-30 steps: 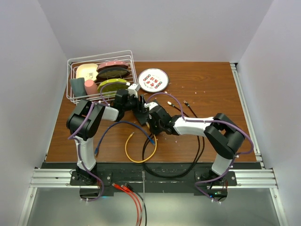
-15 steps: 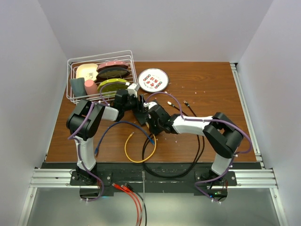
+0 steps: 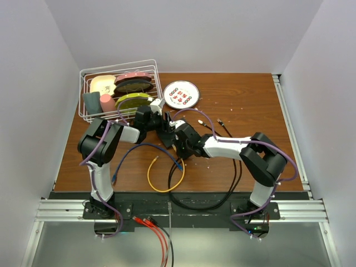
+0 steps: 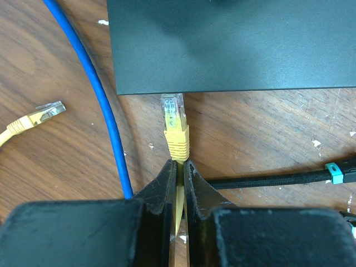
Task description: Insert the plug into the switch port
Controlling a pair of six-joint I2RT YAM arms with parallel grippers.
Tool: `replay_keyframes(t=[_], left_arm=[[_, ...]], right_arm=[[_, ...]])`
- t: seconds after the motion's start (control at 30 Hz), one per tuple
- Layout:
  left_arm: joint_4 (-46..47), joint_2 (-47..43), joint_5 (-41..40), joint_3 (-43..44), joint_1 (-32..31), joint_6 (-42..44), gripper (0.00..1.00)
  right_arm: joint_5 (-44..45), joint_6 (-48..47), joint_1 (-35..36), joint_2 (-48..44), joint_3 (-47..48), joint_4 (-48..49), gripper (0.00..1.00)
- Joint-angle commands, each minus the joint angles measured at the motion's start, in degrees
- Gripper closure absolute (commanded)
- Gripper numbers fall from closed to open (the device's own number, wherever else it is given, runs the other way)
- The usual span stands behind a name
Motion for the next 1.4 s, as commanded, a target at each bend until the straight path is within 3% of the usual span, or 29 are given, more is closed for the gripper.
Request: replay_keyframes(t=[0.0,0.83,1.37], left_arm=[[-6.77,-0.51,-0.66,-1.96,0.42,-0.30,0.35],[-11.87,-5.34,-10.94,-4.33,1.30,2.07,0.36],[-11.52,-4.73,-8.40,-4.42,1.30,3.83,0.43]], right_arm=[[-1.36,0.32,0.58,1.98,-0.56,-3.08,1.00],[-3.12,-2.67,1.37,-1.18,-3.20,-5.80,1.00],[1.81,0.15,1.46,2.33,4.79,-10.20,1.00]])
